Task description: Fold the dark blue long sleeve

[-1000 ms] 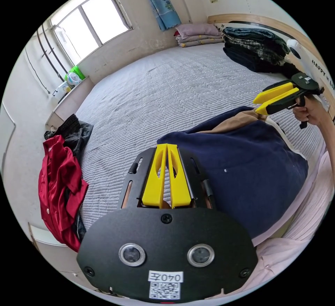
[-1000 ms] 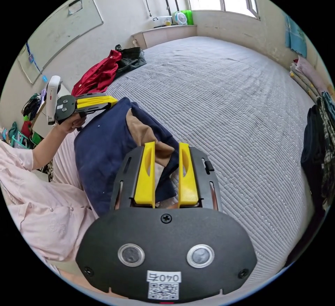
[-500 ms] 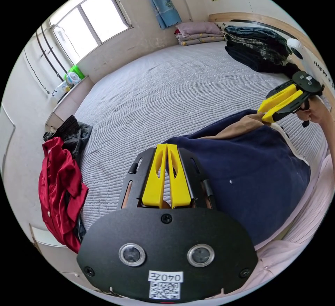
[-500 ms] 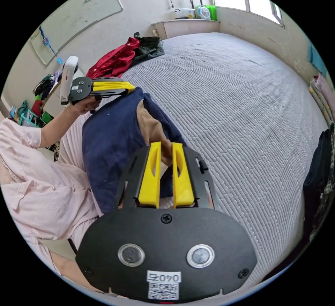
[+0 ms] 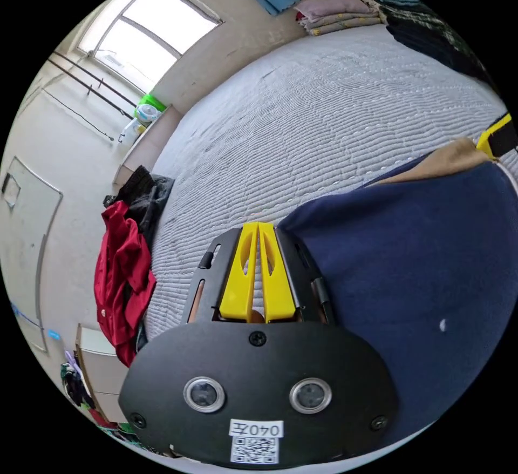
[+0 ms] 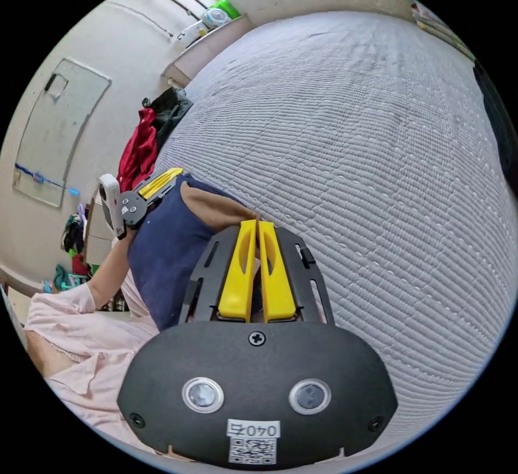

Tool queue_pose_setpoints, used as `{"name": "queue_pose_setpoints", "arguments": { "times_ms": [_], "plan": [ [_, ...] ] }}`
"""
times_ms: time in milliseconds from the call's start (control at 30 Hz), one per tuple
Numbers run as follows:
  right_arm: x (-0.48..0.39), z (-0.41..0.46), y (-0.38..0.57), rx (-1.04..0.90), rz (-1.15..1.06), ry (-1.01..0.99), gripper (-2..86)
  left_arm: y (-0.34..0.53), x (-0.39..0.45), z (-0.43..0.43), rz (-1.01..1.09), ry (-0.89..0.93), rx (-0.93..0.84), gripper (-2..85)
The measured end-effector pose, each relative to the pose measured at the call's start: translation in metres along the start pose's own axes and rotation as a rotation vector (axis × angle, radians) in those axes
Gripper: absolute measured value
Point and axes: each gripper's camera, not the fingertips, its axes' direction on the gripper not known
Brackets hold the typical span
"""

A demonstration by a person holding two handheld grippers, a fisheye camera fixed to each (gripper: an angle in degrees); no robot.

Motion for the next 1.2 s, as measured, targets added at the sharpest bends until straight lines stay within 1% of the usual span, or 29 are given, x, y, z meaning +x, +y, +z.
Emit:
{"name": "queue_pose_setpoints", "arguments": {
  "times_ms": [67,133,200,233,300,367,400,433,467,500,533,567,633,700,767,833,900,933,967,1000,1033,1100,1200],
  "plan": [
    [-0.001,-0.008,0.009,0.021,0.020,-0.054,2.3,0.005,-0.021,-0.011,-0.042,-0.002,0.012,-0.9],
    [-0.015,-0.023,0.019,0.068,0.015,-0.026,5.2,0.015,-0.043,-0.035,-0.054,0.051,0.090,-0.9],
    [-0.044,-0.042,0.036,0.171,-0.020,0.070,6.5,0.032,-0.069,-0.065,-0.056,0.267,0.125,-0.9],
    [-0.072,-0.047,0.047,0.222,-0.075,0.131,6.5,0.037,-0.073,-0.071,-0.057,0.332,0.129,-0.9],
    [-0.118,-0.040,0.061,0.243,-0.174,0.213,5.7,0.060,-0.083,-0.085,-0.063,0.548,0.133,-0.9],
    [-0.167,-0.008,0.074,0.225,-0.282,0.332,1.8,0.074,-0.081,-0.084,-0.081,0.616,0.107,-0.9],
    [-0.173,0.003,0.075,0.221,-0.290,0.379,0.4,0.082,-0.077,-0.079,-0.089,0.592,0.107,-0.9],
    [-0.178,0.024,0.076,0.216,-0.272,0.498,-0.2,0.086,-0.074,-0.076,-0.082,0.566,0.119,-0.9],
    [-0.169,0.052,0.070,0.156,-0.220,0.644,-0.5,0.089,-0.069,-0.070,-0.057,0.517,0.140,-0.9],
    [-0.159,0.068,0.067,0.100,-0.204,0.710,-0.6,0.090,-0.066,-0.063,-0.056,0.489,0.160,-0.9],
    [-0.145,0.084,0.069,0.145,-0.204,0.695,-0.8,0.089,-0.066,-0.061,-0.056,0.484,0.166,-0.9],
    [-0.140,0.080,0.069,0.171,-0.164,0.641,-0.9,0.083,-0.062,-0.060,-0.015,0.447,0.156,-0.9],
    [-0.140,0.069,0.065,0.135,-0.117,0.568,-0.9,0.075,-0.063,-0.060,0.039,0.422,0.126,-0.9],
    [-0.143,0.048,0.076,0.172,-0.059,0.536,-1.0,0.080,-0.091,-0.066,-0.023,0.518,0.116,-0.9],
    [-0.163,0.019,0.110,0.251,-0.080,0.560,-1.0,0.098,-0.115,-0.081,-0.078,0.509,0.156,-0.9],
    [-0.180,0.009,0.139,0.272,-0.107,0.516,-1.0,0.119,-0.129,-0.099,-0.096,0.549,0.195,-0.9],
    [-0.198,0.016,0.163,0.261,-0.148,0.461,-1.0,0.140,-0.128,-0.114,-0.072,0.652,0.207,-0.9],
    [-0.208,0.030,0.174,0.236,-0.166,0.457,-1.0,0.143,-0.123,-0.115,-0.052,0.658,0.205,-0.9],
    [-0.212,0.050,0.181,0.192,-0.178,0.498,-1.0,0.148,-0.109,-0.115,-0.002,0.624,0.182,-0.9],
    [-0.212,0.063,0.183,0.160,-0.179,0.541,-1.0,0.151,-0.092,-0.106,0.046,0.538,0.141,-0.9],
    [-0.205,0.092,0.184,0.066,-0.176,0.634,-1.0,0.152,-0.085,-0.099,0.059,0.509,0.128,-0.9],
    [-0.203,0.105,0.190,0.118,-0.205,0.622,-1.0,0.154,-0.084,-0.078,-0.009,0.576,0.103,-0.9],
    [-0.204,0.106,0.185,0.047,-0.233,0.612,-1.0,0.144,-0.097,-0.073,0.005,0.654,0.040,-0.9]
  ]
}}
